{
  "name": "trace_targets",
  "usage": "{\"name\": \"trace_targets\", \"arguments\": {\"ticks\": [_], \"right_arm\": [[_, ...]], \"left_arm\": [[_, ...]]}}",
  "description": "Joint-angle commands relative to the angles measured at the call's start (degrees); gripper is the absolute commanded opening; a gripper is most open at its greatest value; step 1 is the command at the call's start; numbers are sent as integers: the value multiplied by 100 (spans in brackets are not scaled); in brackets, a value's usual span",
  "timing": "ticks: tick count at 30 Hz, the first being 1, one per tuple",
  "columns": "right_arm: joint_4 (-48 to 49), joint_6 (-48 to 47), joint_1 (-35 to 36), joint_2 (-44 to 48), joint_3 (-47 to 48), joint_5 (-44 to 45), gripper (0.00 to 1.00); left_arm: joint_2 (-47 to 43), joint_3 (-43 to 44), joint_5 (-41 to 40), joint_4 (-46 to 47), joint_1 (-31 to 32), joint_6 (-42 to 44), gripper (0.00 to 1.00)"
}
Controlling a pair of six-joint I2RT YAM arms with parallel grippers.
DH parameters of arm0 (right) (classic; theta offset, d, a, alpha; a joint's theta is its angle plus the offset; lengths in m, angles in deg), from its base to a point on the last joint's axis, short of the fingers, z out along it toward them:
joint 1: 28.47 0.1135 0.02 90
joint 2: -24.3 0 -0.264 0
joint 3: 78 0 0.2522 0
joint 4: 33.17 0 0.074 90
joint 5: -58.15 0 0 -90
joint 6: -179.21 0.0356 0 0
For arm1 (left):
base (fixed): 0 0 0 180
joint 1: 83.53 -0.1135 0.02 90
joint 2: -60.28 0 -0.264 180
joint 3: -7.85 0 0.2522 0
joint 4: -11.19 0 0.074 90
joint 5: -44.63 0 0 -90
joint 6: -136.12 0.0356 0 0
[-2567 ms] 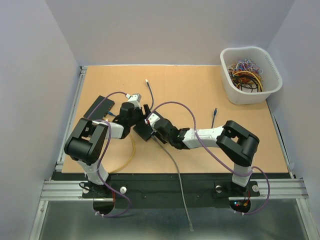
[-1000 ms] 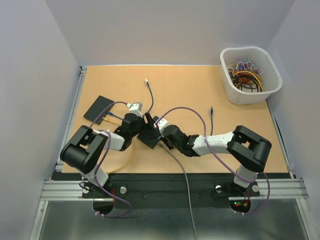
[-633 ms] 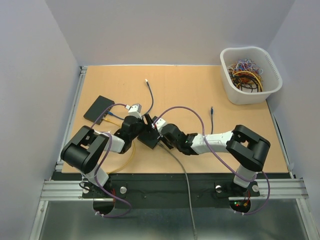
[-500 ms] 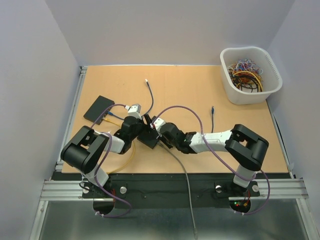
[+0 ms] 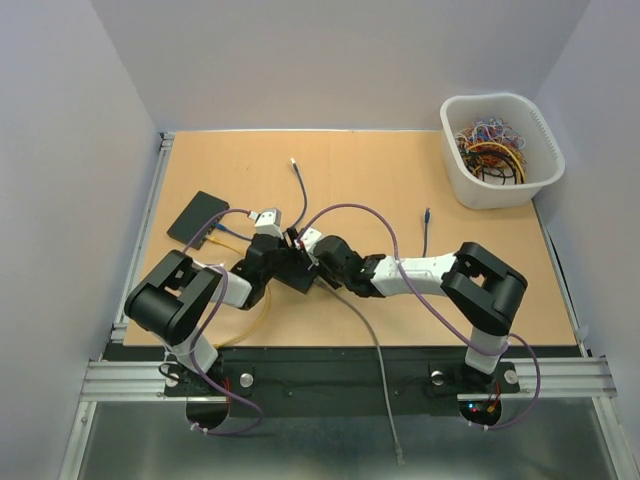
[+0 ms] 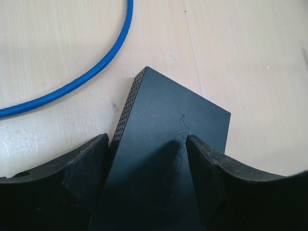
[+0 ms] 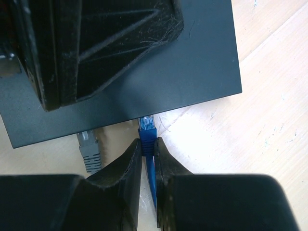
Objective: Insert the plug into the switch port
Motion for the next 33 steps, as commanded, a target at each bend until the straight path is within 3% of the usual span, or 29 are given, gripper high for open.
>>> {"name": "trace_targets", "arguments": {"ticks": [1, 9, 17, 23, 33], "right_arm": [[3268, 280, 220, -137, 1063, -1908, 0], [3268, 306, 220, -454, 1319, -1919, 1], [3277, 438, 220, -252, 774, -1366, 0], [3285, 859, 185, -120, 388, 56, 1], [3303, 1308, -69, 346, -263, 1288, 1]], "left_arm": [[467, -99, 2037, -1028, 999, -870, 75], [626, -37, 2002, -1010, 1097, -870, 75], [740, 296, 2125, -1072, 1097, -799, 75], [1065, 1095, 2160, -1502, 1097, -554, 75], [1618, 2563, 2046, -2451, 939, -9, 79]]}}
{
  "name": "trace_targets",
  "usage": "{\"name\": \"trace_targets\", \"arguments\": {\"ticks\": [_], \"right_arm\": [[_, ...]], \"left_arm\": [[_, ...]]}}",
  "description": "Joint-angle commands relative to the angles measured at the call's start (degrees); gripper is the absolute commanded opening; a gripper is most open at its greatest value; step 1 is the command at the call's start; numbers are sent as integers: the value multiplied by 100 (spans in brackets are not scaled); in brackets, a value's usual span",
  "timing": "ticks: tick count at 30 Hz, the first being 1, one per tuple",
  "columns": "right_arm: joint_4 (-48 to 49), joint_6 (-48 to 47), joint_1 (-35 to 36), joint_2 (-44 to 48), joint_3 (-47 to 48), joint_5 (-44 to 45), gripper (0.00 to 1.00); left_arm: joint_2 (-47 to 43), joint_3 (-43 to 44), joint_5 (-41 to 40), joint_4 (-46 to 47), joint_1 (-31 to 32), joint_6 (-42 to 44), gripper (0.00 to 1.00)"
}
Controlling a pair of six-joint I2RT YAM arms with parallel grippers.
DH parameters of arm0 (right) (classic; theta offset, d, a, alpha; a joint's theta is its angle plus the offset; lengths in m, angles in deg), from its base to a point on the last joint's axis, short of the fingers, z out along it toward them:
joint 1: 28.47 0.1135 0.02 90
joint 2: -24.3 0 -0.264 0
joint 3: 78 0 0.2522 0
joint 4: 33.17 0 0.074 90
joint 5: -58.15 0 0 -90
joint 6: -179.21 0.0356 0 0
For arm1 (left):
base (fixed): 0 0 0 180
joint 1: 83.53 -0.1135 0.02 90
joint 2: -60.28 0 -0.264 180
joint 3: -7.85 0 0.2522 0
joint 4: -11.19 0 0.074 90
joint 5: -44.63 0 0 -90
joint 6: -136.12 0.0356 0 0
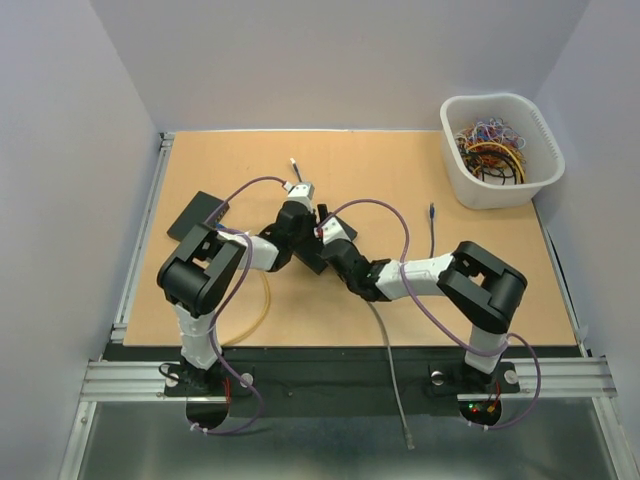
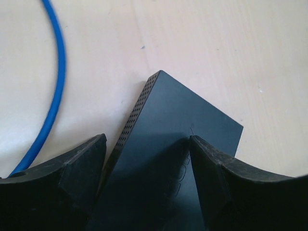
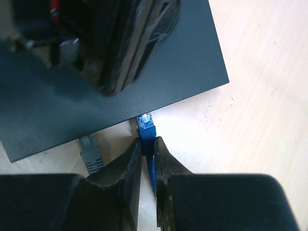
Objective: Insert the plug into the switch port
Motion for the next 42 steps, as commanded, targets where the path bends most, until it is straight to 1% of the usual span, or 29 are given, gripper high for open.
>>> {"name": "trace_targets", "arguments": {"ticks": [1, 4, 7, 11, 16, 21, 27, 31, 35, 39, 42], "right_arm": [[2444, 746, 18, 455, 163, -287, 0], [2426, 1054, -193, 622, -74, -172, 1], [2391, 1318, -431, 807, -311, -198, 1], [2339, 1397, -624, 983, -505, -41, 0], [2224, 1582, -826, 1106, -654, 82, 0], [2180, 1652, -897, 1132, -742, 100, 0], [2145, 1670, -914, 1124, -848, 171, 0], [2128, 1670, -950, 1115, -909, 206, 0], [2066, 1696, -1037, 1071, -901, 250, 0], [1856, 1845, -1161, 852, -734, 294, 0], [1610, 1951, -1275, 606, -541, 303, 0]], "left_arm": [[504, 417, 1834, -1077, 694, -446, 80], [680, 874, 1808, -1296, 597, -305, 84], [707, 1085, 1711, -1551, 474, -199, 90], [654, 1323, 1649, -1789, 272, -120, 95], [566, 1753, 1553, -2096, 61, -67, 99], [671, 2263, 1508, -2351, -176, 3, 99], [1040, 2983, 1649, -2492, -440, 21, 99], [1269, 3283, 1754, -2527, -502, 56, 99], [1419, 3784, 1772, -2677, -555, 65, 99], [1323, 4074, 1720, -2756, -590, 21, 99], [981, 4233, 1571, -2914, -590, 38, 99]]}}
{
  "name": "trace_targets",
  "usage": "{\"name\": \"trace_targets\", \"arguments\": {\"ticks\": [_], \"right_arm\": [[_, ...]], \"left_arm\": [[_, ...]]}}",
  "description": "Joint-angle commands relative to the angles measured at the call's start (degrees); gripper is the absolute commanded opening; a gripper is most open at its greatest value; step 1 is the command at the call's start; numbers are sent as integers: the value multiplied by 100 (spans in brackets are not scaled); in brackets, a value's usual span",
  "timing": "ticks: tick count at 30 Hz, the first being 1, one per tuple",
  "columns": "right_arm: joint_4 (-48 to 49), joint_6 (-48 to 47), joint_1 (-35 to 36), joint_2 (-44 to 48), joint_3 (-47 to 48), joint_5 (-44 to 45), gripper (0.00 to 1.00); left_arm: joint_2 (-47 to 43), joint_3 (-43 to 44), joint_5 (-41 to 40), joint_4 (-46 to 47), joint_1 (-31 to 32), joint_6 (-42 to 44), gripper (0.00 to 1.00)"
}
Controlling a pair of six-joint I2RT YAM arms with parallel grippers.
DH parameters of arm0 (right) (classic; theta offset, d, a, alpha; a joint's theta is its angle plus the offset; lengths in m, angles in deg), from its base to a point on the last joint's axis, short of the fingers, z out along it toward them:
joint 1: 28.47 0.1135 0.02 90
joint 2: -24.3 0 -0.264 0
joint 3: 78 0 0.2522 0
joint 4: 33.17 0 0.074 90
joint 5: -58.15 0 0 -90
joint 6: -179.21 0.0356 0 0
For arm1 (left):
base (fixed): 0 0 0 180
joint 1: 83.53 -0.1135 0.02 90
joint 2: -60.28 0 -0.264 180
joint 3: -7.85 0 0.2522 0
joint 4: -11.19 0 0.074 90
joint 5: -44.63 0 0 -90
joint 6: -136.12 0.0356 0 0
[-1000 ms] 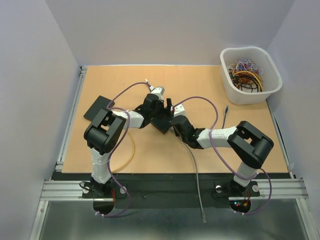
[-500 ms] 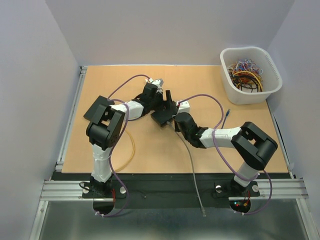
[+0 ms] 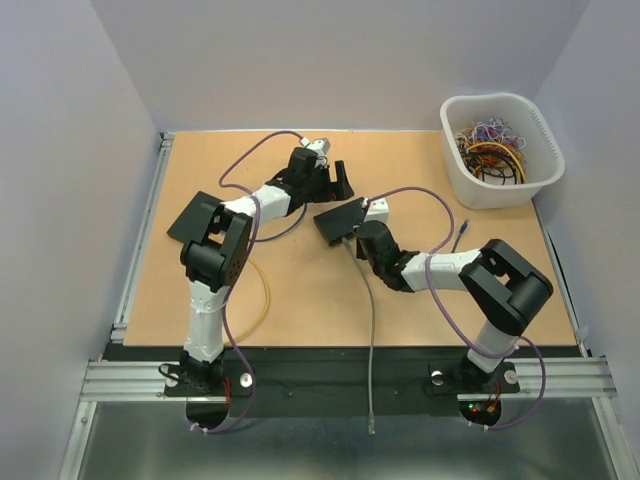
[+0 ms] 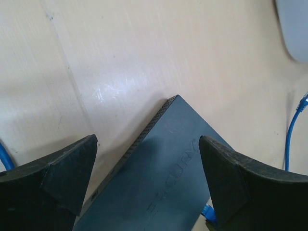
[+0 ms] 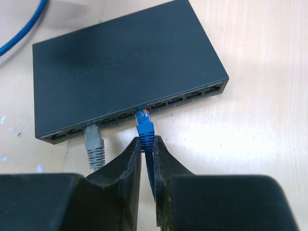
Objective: Insert the plug into the switch port
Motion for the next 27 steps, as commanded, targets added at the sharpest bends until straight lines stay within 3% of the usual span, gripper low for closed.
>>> {"name": "trace_targets", "arguments": {"ticks": [1, 15, 21, 22, 24, 25, 27], "right_arm": [[230, 305, -195, -212, 454, 294, 1], [-429, 59, -696, -1601, 2369, -145, 1], [-798, -37, -820, -2067, 3169, -365, 0], [-842, -72, -828, -2076, 3205, -435, 3], [-869, -125, -820, -2067, 3276, -575, 22], [-913, -143, -828, -1998, 3284, -637, 41], [-930, -178, -828, -1883, 3250, -717, 53]], "left_arm": [[-675, 408, -80, -180, -37, 21, 99], [-3987, -830, -1231, -1454, -81, 556, 99], [-5403, -1261, -2575, -2297, -125, 1049, 99], [-5683, -1323, -2942, -2394, -133, 1110, 99], [-5948, -1595, -3261, -2597, -160, 1181, 99], [-6175, -1883, -3488, -2597, -203, 1251, 99], [-6379, -2157, -3648, -2597, -274, 1269, 99]]}}
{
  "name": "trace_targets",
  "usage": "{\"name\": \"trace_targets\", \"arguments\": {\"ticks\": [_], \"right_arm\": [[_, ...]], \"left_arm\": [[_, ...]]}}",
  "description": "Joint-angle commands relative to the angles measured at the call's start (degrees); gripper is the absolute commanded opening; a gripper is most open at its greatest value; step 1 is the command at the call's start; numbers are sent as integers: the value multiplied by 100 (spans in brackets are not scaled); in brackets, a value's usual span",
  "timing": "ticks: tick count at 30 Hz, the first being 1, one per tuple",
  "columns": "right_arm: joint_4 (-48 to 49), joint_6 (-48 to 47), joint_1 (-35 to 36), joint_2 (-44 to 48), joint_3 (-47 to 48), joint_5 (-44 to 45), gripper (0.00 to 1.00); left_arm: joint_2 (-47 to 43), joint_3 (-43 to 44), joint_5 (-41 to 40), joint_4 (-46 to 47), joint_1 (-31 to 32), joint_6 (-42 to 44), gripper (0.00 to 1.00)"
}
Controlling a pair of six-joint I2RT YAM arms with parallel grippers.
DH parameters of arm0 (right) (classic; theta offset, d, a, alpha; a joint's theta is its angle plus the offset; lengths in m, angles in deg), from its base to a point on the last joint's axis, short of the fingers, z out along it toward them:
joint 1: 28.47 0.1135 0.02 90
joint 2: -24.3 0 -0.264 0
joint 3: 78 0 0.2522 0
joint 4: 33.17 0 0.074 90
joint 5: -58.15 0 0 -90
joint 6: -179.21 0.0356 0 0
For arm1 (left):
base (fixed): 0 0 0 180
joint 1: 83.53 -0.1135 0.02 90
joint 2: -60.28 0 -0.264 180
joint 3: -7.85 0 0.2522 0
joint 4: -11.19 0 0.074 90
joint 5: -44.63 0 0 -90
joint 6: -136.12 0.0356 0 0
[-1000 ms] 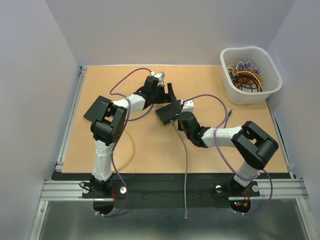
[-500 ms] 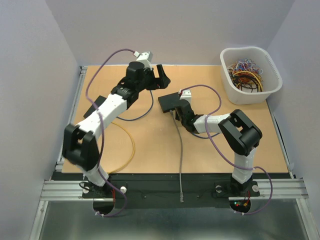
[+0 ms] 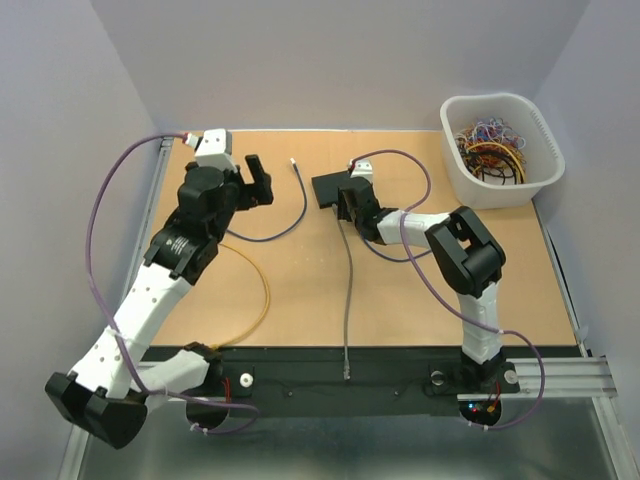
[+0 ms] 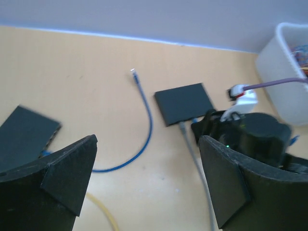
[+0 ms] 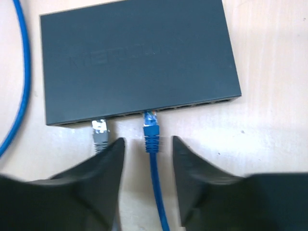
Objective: Insert the plug into the switch port
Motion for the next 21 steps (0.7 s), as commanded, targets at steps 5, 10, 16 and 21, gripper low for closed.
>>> {"name": "trace_targets", "arguments": {"ticks": [5, 10, 16, 21], "right_arm": [[-105, -80, 2, 1034, -61, -298, 68], [-439, 26, 2, 2221, -710, -788, 70], [-1081, 183, 28, 3944, -1555, -2782, 89], [-1817, 482, 29, 5445, -2266, -3750, 100]], "left_arm": [[-931, -1339, -722, -99, -356, 226, 99], [-1195, -1710, -616, -71, -409, 138, 99], [-1555, -2193, -599, -133, -427, -125, 99], [-1845, -2185, -537, -299, -435, -222, 99]]}}
